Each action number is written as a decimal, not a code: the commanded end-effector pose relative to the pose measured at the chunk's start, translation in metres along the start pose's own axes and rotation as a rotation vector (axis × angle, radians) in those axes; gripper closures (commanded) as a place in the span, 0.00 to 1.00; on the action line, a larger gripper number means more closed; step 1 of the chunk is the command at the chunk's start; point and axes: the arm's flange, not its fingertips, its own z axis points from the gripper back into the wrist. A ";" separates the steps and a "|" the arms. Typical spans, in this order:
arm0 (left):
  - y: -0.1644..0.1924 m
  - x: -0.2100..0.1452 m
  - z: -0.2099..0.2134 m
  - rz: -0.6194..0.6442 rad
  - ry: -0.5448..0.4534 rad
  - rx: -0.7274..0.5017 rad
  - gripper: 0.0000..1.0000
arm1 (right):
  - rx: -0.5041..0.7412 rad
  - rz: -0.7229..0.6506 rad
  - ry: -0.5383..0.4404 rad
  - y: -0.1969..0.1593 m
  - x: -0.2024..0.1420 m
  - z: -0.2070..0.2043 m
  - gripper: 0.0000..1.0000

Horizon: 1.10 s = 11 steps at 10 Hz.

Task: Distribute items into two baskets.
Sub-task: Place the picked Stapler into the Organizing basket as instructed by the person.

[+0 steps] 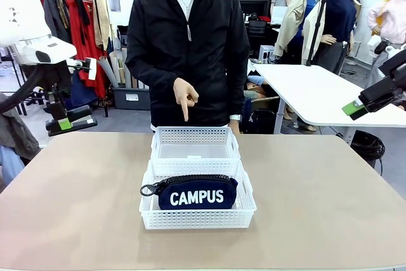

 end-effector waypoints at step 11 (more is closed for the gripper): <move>0.024 0.172 -0.036 -0.227 0.004 0.011 1.00 | 0.001 -0.008 -0.002 0.002 0.001 0.000 0.00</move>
